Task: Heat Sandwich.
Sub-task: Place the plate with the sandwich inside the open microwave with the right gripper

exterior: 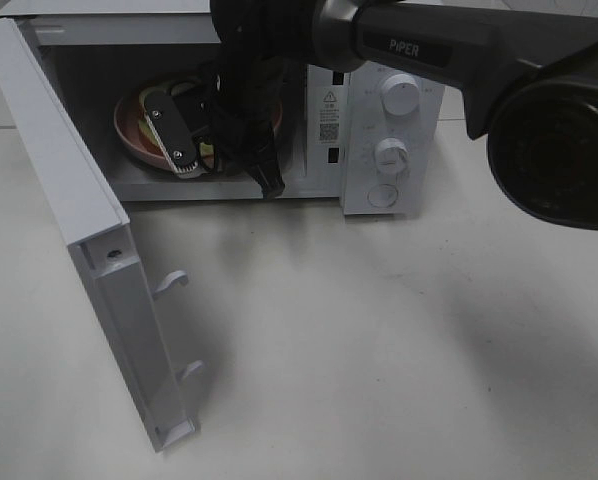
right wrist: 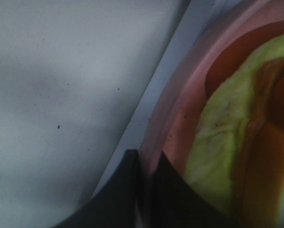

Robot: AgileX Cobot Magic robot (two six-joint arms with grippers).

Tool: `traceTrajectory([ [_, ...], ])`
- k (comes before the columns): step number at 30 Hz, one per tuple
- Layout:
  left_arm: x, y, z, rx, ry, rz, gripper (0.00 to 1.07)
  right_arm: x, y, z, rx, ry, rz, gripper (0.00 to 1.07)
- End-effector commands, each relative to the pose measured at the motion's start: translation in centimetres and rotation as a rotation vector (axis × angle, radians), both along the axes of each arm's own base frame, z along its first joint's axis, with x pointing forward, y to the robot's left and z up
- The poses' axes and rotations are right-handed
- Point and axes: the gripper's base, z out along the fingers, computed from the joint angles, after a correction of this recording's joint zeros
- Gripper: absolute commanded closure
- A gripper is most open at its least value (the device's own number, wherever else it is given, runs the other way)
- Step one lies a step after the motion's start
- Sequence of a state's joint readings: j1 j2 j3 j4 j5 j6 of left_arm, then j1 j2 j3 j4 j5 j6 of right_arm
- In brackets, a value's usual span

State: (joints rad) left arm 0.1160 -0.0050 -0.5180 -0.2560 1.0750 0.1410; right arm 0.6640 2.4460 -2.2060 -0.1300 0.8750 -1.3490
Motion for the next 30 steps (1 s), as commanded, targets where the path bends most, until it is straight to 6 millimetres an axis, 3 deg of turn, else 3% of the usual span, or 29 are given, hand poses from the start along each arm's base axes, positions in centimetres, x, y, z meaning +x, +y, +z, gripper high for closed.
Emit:
traceTrajectory([
  [1, -0.21, -0.01, -0.09, -0.001, -0.013, 0.004, 0.09, 0.84, -0.09, 0.52, 0.030, -0.041, -0.031, 1.04],
  [11, -0.21, -0.01, -0.09, -0.001, -0.013, 0.004, 0.09, 1.41, 0.30, -0.02, 0.074, -0.069, -0.072, 0.99],
  [15, -0.21, -0.01, -0.09, -0.001, -0.013, 0.004, 0.09, 1.46, 0.33, 0.02, 0.091, -0.069, -0.100, 0.88],
  [18, -0.21, -0.01, -0.09, -0.001, -0.013, 0.004, 0.09, 1.43, 0.30, -0.01, 0.102, -0.059, -0.128, 0.70],
  [20, -0.21, -0.01, -0.09, -0.001, -0.013, 0.004, 0.09, 1.45, 0.29, 0.00, 0.104, -0.059, -0.135, 0.66],
  [22, -0.21, -0.01, -0.09, -0.001, -0.013, 0.004, 0.09, 1.45, 0.14, 0.03, 0.101, -0.057, -0.161, 0.55],
  [30, -0.21, -0.01, -0.09, -0.001, -0.013, 0.004, 0.09, 0.82, -0.16, 0.11, 0.103, -0.034, -0.184, 0.43],
])
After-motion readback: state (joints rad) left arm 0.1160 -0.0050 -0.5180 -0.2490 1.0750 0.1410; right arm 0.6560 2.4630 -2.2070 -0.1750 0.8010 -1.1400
